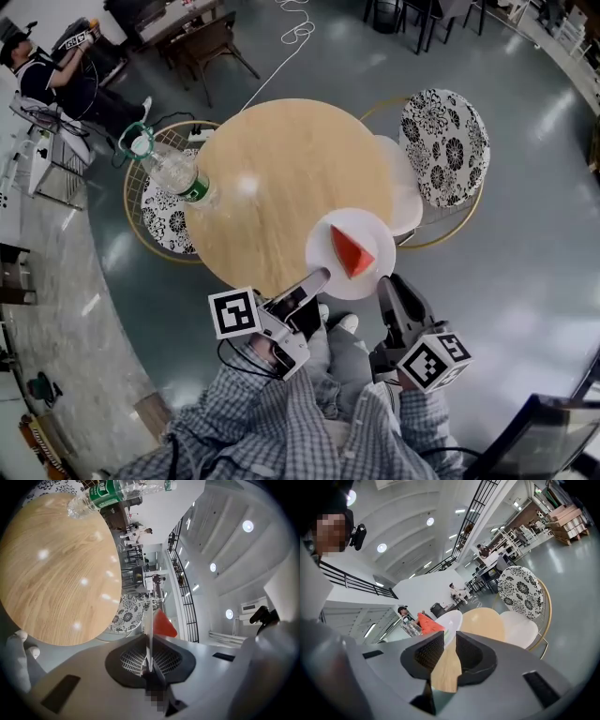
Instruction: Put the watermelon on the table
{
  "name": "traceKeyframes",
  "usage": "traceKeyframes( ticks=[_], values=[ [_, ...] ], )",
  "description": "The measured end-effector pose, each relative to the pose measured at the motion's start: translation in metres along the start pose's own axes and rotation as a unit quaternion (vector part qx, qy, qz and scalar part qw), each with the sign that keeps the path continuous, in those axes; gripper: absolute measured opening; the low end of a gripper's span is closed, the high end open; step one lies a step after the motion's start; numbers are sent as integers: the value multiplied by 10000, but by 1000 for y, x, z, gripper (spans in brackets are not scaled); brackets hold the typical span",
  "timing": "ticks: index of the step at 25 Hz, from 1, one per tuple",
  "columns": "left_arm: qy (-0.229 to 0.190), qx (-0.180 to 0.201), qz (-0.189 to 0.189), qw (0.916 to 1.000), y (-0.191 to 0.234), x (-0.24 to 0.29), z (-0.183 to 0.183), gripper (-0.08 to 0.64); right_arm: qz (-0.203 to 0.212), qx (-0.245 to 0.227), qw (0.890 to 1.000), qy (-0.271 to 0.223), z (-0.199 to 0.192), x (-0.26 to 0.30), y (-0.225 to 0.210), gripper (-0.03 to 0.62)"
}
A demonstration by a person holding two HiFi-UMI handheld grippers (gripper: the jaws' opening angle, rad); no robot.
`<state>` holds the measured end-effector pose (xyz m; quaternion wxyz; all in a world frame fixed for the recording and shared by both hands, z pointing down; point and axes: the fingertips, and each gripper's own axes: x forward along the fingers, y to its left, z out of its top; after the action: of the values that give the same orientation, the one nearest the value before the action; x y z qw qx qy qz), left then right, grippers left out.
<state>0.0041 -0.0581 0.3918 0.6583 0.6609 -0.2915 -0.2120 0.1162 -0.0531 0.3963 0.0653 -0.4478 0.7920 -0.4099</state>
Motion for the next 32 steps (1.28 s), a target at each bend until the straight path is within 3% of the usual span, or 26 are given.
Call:
traceKeyframes(
  ticks=[18,32],
  values=[
    [412,-442,366,9975,86,43,21,34,-700,244,9967,340,-33,44,-75,86],
    [553,-435,794,9944,149,62,30,34,-1116,553,9906,562,-64,71,-125,81]
  ],
)
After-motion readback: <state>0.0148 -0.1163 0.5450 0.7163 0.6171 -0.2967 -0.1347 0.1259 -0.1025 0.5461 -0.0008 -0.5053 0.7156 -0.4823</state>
